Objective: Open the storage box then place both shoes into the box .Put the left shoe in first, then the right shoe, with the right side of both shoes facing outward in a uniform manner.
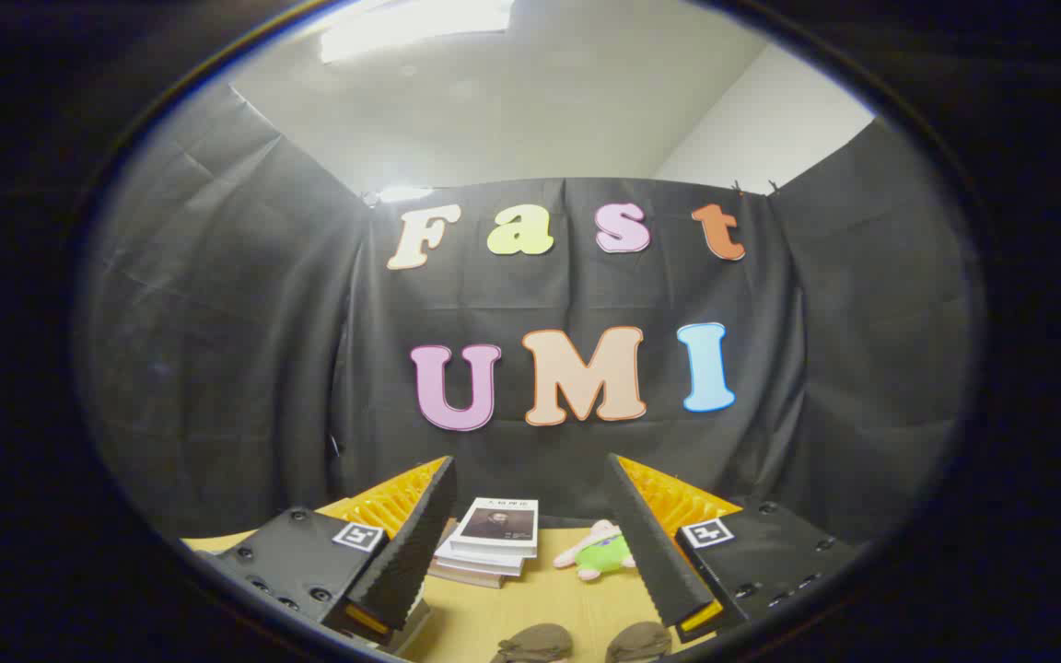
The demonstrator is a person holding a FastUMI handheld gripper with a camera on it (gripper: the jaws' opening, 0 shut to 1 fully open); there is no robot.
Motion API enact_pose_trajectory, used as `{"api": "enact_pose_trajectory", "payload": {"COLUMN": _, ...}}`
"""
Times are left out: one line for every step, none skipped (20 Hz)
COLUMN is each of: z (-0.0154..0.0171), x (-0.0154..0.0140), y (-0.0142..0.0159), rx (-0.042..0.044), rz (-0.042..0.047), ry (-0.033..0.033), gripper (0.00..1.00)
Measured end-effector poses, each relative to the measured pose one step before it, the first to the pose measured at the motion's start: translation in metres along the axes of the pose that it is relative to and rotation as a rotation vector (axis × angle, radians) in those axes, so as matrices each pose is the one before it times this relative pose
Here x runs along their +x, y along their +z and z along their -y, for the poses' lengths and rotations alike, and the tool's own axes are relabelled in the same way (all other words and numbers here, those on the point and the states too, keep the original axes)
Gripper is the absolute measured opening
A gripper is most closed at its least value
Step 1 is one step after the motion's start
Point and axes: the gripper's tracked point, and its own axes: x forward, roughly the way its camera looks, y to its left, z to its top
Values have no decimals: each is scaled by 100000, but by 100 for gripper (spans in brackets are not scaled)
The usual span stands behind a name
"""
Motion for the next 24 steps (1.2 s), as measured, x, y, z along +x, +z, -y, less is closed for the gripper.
{"api": "enact_pose_trajectory", "payload": {"z": 89, "x": 60, "y": 16, "rx": -1028, "rz": 127, "ry": 12, "gripper": 100}}
{"api": "enact_pose_trajectory", "payload": {"z": 60, "x": 5, "y": -85, "rx": -687, "rz": -125, "ry": 62, "gripper": 100}}
{"api": "enact_pose_trajectory", "payload": {"z": -20, "x": 150, "y": -145, "rx": -257, "rz": -353, "ry": 123, "gripper": 100}}
{"api": "enact_pose_trajectory", "payload": {"z": 15, "x": 165, "y": -143, "rx": 226, "rz": -238, "ry": -70, "gripper": 100}}
{"api": "enact_pose_trajectory", "payload": {"z": 17, "x": 164, "y": -65, "rx": 333, "rz": -392, "ry": -16, "gripper": 100}}
{"api": "enact_pose_trajectory", "payload": {"z": 183, "x": 87, "y": -185, "rx": 139, "rz": -227, "ry": -267, "gripper": 100}}
{"api": "enact_pose_trajectory", "payload": {"z": 101, "x": 89, "y": -12, "rx": -81, "rz": -103, "ry": -179, "gripper": 100}}
{"api": "enact_pose_trajectory", "payload": {"z": 28, "x": 90, "y": -59, "rx": -279, "rz": 63, "ry": -1, "gripper": 100}}
{"api": "enact_pose_trajectory", "payload": {"z": 0, "x": 64, "y": 1, "rx": -581, "rz": 18, "ry": 17, "gripper": 100}}
{"api": "enact_pose_trajectory", "payload": {"z": 79, "x": 32, "y": -56, "rx": -711, "rz": 182, "ry": 9, "gripper": 100}}
{"api": "enact_pose_trajectory", "payload": {"z": -29, "x": -16, "y": -75, "rx": -671, "rz": 293, "ry": -114, "gripper": 100}}
{"api": "enact_pose_trajectory", "payload": {"z": -5, "x": 31, "y": -94, "rx": -419, "rz": 19, "ry": 249, "gripper": 100}}
{"api": "enact_pose_trajectory", "payload": {"z": -274, "x": 8, "y": -65, "rx": 406, "rz": 67, "ry": 1089, "gripper": 100}}
{"api": "enact_pose_trajectory", "payload": {"z": -225, "x": 9, "y": -129, "rx": 350, "rz": -119, "ry": 628, "gripper": 100}}
{"api": "enact_pose_trajectory", "payload": {"z": 4, "x": -19, "y": -52, "rx": -24, "rz": 0, "ry": 285, "gripper": 100}}
{"api": "enact_pose_trajectory", "payload": {"z": 18, "x": -83, "y": -35, "rx": -425, "rz": 123, "ry": 133, "gripper": 100}}
{"api": "enact_pose_trajectory", "payload": {"z": 9, "x": -143, "y": -102, "rx": -345, "rz": 48, "ry": 460, "gripper": 100}}
{"api": "enact_pose_trajectory", "payload": {"z": -273, "x": -148, "y": -100, "rx": -109, "rz": 343, "ry": 910, "gripper": 100}}
{"api": "enact_pose_trajectory", "payload": {"z": -29, "x": -53, "y": -114, "rx": -265, "rz": 237, "ry": 439, "gripper": 100}}
{"api": "enact_pose_trajectory", "payload": {"z": 165, "x": -96, "y": -160, "rx": -392, "rz": -37, "ry": -5, "gripper": 100}}
{"api": "enact_pose_trajectory", "payload": {"z": 27, "x": -25, "y": -257, "rx": -91, "rz": -332, "ry": 0, "gripper": 100}}
{"api": "enact_pose_trajectory", "payload": {"z": -31, "x": -72, "y": -447, "rx": 260, "rz": -852, "ry": -42, "gripper": 100}}
{"api": "enact_pose_trajectory", "payload": {"z": 0, "x": -28, "y": -284, "rx": 562, "rz": -833, "ry": 144, "gripper": 100}}
{"api": "enact_pose_trajectory", "payload": {"z": 84, "x": -8, "y": -196, "rx": 393, "rz": -672, "ry": 70, "gripper": 100}}
